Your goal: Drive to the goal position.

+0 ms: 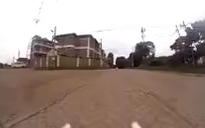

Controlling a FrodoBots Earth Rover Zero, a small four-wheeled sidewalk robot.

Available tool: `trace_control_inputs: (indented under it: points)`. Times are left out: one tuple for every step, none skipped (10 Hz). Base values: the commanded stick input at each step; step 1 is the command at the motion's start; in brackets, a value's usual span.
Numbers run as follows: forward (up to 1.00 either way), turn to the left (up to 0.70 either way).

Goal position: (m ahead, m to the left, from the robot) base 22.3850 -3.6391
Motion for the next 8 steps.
trace_control_inputs:
  points:
    - [0.70,-0.15]
    - [0.70,-0.34]
    - [0.70,-0.35]
    - [0.70,-0.35]
    - [0.70,-0.35]
    - [0.70,-0.35]
    - [0.70,-0.26]
    - [0.70,-0.25]
